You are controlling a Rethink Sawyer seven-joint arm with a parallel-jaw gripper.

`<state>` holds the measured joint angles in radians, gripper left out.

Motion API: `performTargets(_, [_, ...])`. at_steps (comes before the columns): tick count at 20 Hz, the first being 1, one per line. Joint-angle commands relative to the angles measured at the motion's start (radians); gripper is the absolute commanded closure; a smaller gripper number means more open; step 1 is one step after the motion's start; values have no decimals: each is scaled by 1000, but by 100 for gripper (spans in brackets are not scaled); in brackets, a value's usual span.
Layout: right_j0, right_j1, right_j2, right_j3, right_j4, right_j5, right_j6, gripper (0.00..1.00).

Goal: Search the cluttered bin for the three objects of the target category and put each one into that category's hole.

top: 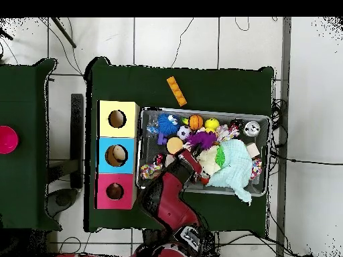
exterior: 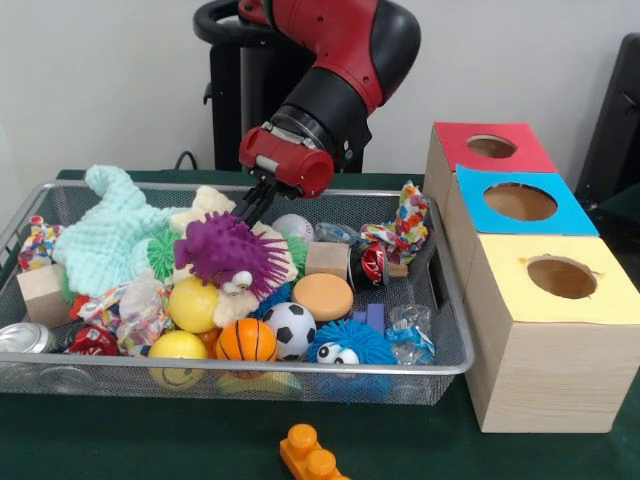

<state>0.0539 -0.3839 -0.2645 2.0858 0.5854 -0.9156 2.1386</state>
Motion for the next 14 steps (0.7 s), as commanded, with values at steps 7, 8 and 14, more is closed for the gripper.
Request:
performTargets(7, [-103,-66,177,21,-125,296,266,100])
performTargets(8, [-105,-64,179,18,-134,300,269,100])
performTargets(14, [-75,-48,142,-1,-144,265,239,0])
